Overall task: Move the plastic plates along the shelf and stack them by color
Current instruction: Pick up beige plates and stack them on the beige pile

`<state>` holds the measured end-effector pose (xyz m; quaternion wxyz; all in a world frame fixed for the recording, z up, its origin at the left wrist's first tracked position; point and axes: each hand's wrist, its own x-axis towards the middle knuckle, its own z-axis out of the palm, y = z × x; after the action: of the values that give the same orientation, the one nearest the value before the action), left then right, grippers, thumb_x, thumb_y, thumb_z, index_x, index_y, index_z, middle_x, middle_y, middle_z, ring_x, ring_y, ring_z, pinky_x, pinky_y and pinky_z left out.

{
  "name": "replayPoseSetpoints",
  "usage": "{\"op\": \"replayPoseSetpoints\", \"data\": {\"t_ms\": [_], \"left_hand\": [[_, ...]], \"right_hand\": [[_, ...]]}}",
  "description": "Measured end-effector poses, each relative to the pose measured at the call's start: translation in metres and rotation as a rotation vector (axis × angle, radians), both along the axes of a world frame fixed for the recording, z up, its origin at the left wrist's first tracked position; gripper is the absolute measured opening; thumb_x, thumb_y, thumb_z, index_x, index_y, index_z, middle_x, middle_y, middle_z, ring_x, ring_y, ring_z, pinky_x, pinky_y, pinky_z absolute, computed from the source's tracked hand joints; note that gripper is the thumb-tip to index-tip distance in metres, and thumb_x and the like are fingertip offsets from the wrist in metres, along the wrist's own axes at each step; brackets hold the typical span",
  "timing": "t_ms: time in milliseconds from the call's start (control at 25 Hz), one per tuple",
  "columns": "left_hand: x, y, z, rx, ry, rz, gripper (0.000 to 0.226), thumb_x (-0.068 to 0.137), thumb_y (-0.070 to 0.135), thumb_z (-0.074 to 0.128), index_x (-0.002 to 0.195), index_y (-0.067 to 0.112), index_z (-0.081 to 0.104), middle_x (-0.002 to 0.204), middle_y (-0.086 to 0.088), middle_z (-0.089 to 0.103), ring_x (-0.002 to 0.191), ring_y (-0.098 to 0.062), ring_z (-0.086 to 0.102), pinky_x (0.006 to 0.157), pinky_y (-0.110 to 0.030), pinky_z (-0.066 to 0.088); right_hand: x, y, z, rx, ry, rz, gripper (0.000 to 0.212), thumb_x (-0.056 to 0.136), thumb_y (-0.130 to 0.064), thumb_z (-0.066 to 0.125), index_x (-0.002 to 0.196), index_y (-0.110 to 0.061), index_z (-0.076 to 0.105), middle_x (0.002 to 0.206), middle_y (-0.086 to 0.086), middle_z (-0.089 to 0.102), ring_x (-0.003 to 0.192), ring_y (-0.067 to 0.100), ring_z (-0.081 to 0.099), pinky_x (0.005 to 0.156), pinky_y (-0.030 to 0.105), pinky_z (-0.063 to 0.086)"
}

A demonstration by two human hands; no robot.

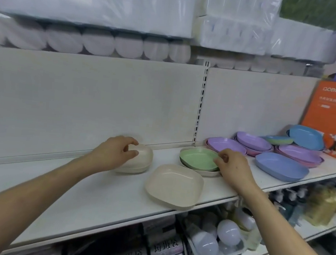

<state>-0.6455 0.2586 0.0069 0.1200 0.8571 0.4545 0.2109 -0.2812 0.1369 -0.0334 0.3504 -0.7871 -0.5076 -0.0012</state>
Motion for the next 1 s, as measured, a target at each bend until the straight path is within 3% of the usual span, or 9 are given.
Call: {"op": "replayPoseSetpoints", "data": {"t_ms": [120, 240, 400, 600, 720, 840, 920, 1000], "left_hand": [[-0.009, 0.003, -0.005, 0.013, -0.007, 0.067, 0.033, 0.098, 0.042, 0.059, 0.129, 0.031, 0.063, 0.094, 0.007, 0.061, 0.086, -0.01, 0.06, 0.084, -0.036, 0.052], [-0.023, 0.006, -0.01, 0.024, 0.017, 0.152, 0.034, 0.098, 0.042, 0.059, 0.13, 0.03, 0.062, 0.102, 0.005, 0.056, 0.09, -0.012, 0.06, 0.087, -0.038, 0.051], [-0.034, 0.013, -0.016, -0.05, 0.062, 0.257, 0.035, 0.098, 0.049, 0.057, 0.131, 0.038, 0.058, 0.12, -0.001, 0.046, 0.105, -0.02, 0.059, 0.095, -0.038, 0.047], [-0.034, 0.021, -0.027, -0.178, -0.018, 0.247, 0.032, 0.096, 0.043, 0.063, 0.126, 0.033, 0.064, 0.111, -0.002, 0.056, 0.094, -0.019, 0.061, 0.081, -0.031, 0.044], [-0.031, 0.02, -0.029, -0.215, -0.052, 0.231, 0.032, 0.095, 0.024, 0.063, 0.125, 0.033, 0.065, 0.122, 0.0, 0.058, 0.106, -0.019, 0.055, 0.084, -0.029, 0.04], [-0.029, 0.022, -0.029, -0.231, -0.036, 0.247, 0.045, 0.09, 0.004, 0.049, 0.117, 0.035, 0.069, 0.13, -0.001, 0.059, 0.107, -0.021, 0.057, 0.078, -0.028, 0.042], [-0.03, 0.02, -0.028, -0.221, -0.052, 0.278, 0.053, 0.089, -0.002, 0.04, 0.118, 0.031, 0.07, 0.134, -0.003, 0.058, 0.112, -0.023, 0.056, 0.084, -0.027, 0.042], [-0.037, 0.016, -0.025, -0.186, -0.088, 0.326, 0.055, 0.09, -0.003, 0.037, 0.127, 0.024, 0.068, 0.142, -0.004, 0.056, 0.122, -0.025, 0.054, 0.095, -0.029, 0.044]], "right_hand": [[0.003, 0.01, 0.005, -0.047, -0.001, 0.004, 0.02, 0.086, -0.026, 0.071, 0.101, -0.017, 0.062, 0.093, 0.004, 0.067, 0.089, 0.03, 0.062, 0.075, 0.038, 0.05], [0.005, 0.016, 0.008, -0.095, -0.072, -0.01, 0.023, 0.079, -0.004, 0.061, 0.1, -0.013, 0.058, 0.095, 0.01, 0.07, 0.088, 0.035, 0.062, 0.077, 0.041, 0.054], [0.008, 0.02, 0.011, -0.1, -0.169, -0.034, 0.029, 0.078, 0.003, 0.049, 0.102, -0.013, 0.055, 0.087, 0.014, 0.067, 0.079, 0.038, 0.061, 0.072, 0.045, 0.056], [0.004, 0.014, 0.019, -0.024, -0.331, -0.05, 0.036, 0.082, 0.011, 0.044, 0.113, -0.007, 0.05, 0.079, 0.014, 0.058, 0.072, 0.039, 0.055, 0.059, 0.043, 0.047], [0.002, 0.005, 0.027, 0.032, -0.216, -0.045, 0.035, 0.083, 0.014, 0.041, 0.11, -0.006, 0.048, 0.084, 0.015, 0.057, 0.073, 0.038, 0.054, 0.061, 0.042, 0.042], [0.001, -0.002, 0.033, 0.078, -0.02, -0.006, 0.037, 0.083, 0.013, 0.04, 0.104, -0.012, 0.058, 0.09, 0.013, 0.063, 0.072, 0.032, 0.054, 0.06, 0.036, 0.037], [-0.009, -0.005, 0.038, 0.115, 0.173, 0.038, 0.044, 0.083, 0.01, 0.036, 0.1, -0.018, 0.066, 0.093, 0.01, 0.064, 0.066, 0.025, 0.054, 0.057, 0.038, 0.043], [-0.024, -0.005, 0.042, 0.152, 0.321, 0.093, 0.048, 0.086, 0.006, 0.036, 0.106, -0.023, 0.069, 0.1, 0.007, 0.064, 0.065, 0.025, 0.06, 0.067, 0.045, 0.055]]}}
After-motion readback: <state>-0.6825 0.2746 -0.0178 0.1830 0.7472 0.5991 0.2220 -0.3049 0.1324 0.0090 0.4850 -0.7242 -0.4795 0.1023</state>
